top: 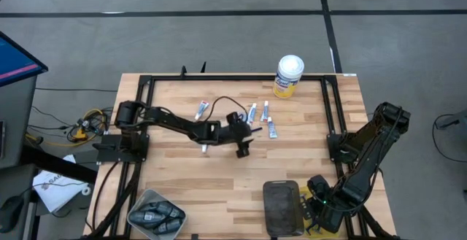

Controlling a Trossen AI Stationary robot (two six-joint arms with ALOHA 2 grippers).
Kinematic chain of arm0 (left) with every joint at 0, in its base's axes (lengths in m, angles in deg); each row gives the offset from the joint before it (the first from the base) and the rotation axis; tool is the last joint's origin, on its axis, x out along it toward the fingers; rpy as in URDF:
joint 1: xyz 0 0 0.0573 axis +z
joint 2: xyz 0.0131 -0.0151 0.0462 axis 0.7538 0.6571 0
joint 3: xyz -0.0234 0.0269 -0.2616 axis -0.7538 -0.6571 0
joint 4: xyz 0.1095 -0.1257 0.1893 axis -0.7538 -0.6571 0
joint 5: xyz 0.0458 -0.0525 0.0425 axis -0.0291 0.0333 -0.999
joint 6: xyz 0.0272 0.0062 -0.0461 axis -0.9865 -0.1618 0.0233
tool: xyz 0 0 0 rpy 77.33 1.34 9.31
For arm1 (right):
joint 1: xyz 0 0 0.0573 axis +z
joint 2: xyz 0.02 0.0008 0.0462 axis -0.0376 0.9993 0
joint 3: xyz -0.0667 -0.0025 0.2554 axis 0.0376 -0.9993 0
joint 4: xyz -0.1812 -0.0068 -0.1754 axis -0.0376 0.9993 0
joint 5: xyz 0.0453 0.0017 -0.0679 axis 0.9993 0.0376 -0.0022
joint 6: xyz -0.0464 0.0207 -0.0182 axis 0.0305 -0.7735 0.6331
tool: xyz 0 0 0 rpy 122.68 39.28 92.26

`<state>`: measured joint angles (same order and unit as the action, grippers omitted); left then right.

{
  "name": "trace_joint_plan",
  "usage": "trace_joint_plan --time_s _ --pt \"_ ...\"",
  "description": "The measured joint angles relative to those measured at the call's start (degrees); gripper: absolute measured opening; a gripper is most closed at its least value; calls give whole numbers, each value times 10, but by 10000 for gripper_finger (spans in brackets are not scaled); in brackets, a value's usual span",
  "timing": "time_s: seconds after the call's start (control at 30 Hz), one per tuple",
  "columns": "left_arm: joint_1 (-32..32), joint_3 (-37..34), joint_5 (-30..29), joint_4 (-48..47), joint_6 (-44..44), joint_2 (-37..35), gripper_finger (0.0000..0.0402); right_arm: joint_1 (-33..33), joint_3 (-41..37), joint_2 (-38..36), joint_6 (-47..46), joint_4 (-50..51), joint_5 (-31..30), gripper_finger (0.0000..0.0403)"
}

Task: Pick & Place Travel size toiletries
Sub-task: Put the razor into the yellow bin

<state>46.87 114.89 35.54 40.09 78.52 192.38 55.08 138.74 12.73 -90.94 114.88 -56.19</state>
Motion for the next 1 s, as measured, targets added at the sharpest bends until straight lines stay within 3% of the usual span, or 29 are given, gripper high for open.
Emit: trace_joint_plan --time_s 0.33,0.8,1.0 --pt "41 0 57 7 5 56 239 0 0 0 9 -1 -6 124" --pt "40 2 77 -16 35 90 206 0 0 0 9 -1 -6 124" --pt "41 1 81 -42 59 81 135 0 0 0 10 0 -6 124"
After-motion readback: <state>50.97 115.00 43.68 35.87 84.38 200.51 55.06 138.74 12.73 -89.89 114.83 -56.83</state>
